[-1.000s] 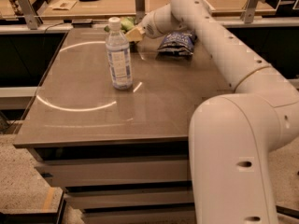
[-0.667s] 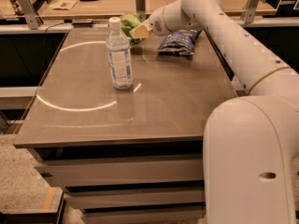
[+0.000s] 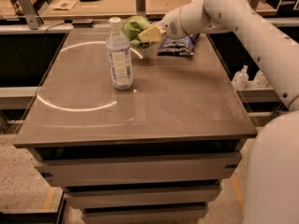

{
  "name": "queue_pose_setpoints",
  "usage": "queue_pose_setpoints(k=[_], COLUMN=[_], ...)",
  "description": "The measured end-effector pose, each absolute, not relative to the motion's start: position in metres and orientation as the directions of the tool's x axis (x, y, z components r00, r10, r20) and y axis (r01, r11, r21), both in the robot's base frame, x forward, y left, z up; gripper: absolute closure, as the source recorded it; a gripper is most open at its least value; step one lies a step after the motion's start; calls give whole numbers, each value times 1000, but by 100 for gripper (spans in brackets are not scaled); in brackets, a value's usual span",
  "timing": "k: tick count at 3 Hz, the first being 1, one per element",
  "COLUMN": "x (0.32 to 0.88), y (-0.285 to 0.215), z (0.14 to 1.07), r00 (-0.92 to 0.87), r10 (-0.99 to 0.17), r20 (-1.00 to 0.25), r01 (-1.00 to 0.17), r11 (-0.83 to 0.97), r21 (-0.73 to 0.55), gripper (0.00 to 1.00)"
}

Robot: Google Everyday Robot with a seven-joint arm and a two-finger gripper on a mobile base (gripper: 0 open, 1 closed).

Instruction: Move green rice chip bag near blue plastic bottle

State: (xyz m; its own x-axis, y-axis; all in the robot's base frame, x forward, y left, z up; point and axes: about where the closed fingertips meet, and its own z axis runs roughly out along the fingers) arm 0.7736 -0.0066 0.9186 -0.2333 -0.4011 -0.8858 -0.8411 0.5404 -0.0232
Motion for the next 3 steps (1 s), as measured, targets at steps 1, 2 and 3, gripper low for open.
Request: queue_pose_setpoints(k=[1, 2, 3], x=[744, 726, 700], y=[-18, -20, -17], z=[921, 922, 922], r00=[-254, -262, -280], r10=[-398, -395, -381], r20=[-881, -881, -881], r01=[-843, -845, -850], r11=[538, 534, 524], r21=[0, 12, 43], gripper=[100, 100, 100])
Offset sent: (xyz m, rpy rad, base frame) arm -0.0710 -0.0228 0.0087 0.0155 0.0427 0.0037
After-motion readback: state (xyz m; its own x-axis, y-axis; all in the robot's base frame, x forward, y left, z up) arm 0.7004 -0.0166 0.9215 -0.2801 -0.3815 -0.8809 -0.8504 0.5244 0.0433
